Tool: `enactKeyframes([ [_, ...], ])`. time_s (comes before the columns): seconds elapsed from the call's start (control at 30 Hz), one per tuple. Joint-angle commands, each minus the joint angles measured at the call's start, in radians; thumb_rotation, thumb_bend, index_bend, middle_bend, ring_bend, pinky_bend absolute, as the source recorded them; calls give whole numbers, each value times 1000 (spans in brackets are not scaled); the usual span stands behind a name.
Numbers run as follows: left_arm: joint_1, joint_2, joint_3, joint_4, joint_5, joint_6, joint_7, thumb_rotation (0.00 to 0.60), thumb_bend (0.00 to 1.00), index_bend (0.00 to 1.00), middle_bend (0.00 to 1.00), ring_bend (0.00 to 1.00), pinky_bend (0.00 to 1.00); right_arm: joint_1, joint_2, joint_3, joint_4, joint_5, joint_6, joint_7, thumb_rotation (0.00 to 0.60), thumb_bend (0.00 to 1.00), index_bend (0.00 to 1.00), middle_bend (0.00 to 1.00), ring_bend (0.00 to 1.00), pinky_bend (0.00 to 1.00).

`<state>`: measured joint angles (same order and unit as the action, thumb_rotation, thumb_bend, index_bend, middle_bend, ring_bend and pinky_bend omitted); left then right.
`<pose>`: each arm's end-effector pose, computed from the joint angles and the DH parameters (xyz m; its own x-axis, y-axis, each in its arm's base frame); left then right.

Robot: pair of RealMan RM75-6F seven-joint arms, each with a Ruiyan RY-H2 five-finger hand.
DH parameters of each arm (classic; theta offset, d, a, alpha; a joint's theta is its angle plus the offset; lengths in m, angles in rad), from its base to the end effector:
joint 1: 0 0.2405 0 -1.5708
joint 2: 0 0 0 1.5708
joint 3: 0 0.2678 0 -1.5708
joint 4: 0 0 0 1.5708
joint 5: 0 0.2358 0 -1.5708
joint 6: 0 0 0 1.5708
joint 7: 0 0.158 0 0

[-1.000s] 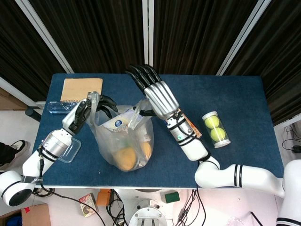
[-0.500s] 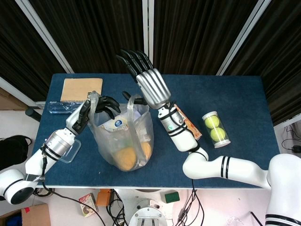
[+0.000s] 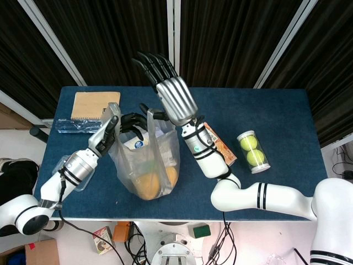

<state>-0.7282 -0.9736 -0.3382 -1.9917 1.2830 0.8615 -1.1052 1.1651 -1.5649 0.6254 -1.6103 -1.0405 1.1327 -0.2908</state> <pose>-0.0674 0.3490 0.1103 -0.6076 0.6081 0.5110 0.6316 -0.0201 0.7750 0.1263 -0.4125 0.0671 -0.0927 0.0544 0.9942 -0.7578 -0.6516 -0.0350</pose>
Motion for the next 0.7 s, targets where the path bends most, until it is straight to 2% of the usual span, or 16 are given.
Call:
enactKeyframes([
  [0.03,-10,-11,-11,-7,-7,-13,-7,0,0,369,411,335,464,17,-1,-3,3,13,6,-27,600,289,0,0,0,0],
  [0.5,-48,-49,-70,-8,-66,-57,-22,0,0,365,380,324,440,86,-19,8,25,69,29,-97,600,289,0,0,0,0],
  [0.7,-33,-30,-82,-40,-12,-90,-105,2,0,366,383,324,439,106,-24,15,53,104,34,-115,600,291,0,0,0,0],
])
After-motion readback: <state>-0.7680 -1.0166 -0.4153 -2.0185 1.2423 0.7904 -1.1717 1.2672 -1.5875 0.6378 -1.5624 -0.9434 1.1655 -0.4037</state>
